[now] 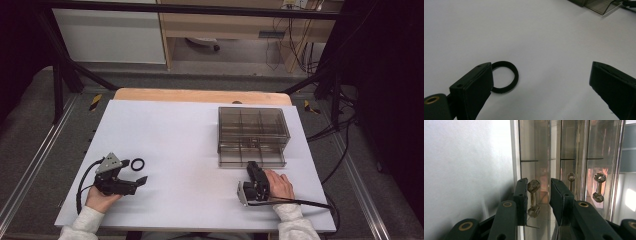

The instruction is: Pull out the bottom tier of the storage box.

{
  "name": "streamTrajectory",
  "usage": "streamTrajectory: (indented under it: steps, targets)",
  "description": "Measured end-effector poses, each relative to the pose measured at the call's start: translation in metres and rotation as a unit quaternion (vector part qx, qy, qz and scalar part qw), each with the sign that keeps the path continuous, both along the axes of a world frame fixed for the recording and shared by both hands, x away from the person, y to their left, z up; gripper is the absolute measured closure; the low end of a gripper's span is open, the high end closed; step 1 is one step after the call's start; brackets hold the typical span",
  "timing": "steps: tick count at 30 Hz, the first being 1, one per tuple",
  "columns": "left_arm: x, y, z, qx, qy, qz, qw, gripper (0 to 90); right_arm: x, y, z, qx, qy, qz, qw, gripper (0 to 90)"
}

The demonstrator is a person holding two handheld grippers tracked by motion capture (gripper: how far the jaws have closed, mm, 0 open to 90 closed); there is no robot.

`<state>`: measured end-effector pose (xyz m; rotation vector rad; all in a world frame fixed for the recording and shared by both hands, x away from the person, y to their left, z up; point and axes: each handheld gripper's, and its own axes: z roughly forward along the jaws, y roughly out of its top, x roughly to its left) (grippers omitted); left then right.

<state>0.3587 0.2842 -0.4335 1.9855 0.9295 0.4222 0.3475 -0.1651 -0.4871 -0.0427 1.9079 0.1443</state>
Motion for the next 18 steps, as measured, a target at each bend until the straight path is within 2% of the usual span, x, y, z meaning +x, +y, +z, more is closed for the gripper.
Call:
streamTrajectory:
  steps: [18]
  targets:
    - [0.0,0.0,-0.0002,-0.001,0.0,0.001,1.0,4.9,-0.0041,0.0001,0.0017,0.002,0.011,-0.001,0.9999,68.3]
